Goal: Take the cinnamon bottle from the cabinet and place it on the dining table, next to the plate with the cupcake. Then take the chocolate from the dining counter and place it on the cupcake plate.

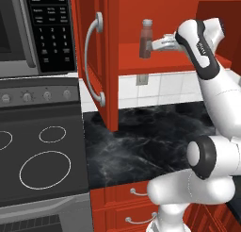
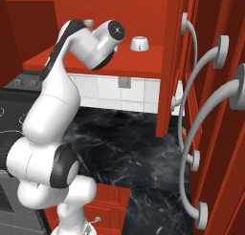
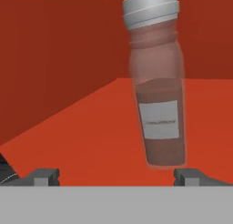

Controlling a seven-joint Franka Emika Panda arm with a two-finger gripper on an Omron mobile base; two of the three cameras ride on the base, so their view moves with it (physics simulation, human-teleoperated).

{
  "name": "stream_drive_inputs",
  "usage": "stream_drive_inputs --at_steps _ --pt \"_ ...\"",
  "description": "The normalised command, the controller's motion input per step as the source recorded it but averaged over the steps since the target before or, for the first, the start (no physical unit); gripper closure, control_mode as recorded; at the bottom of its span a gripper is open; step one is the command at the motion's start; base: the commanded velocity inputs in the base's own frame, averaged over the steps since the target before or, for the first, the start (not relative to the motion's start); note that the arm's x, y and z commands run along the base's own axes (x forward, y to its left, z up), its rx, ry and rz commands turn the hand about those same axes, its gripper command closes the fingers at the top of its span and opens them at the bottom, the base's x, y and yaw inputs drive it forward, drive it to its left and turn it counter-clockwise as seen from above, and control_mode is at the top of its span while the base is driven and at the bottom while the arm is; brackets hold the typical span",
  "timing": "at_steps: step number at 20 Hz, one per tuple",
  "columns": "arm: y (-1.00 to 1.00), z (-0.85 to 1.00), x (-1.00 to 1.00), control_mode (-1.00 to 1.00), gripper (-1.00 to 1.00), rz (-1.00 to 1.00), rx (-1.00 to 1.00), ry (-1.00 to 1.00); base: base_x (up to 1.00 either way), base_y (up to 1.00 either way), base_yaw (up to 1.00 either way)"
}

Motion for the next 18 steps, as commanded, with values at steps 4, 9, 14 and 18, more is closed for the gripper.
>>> stream_drive_inputs --at_steps 4,9,14,18 --pt "0.04 -0.01 0.21 -1.00 -1.00 0.02 0.00 0.00 0.00 0.00 0.00" --pt "0.08 -0.02 0.20 -1.00 -1.00 0.00 0.00 0.00 0.00 0.00 0.00" --pt "0.03 -0.05 0.22 -1.00 -1.00 0.00 0.00 0.00 0.00 0.00 0.00" --pt "0.00 -0.09 0.22 -1.00 -1.00 0.00 0.00 0.00 0.00 0.00 0.00"
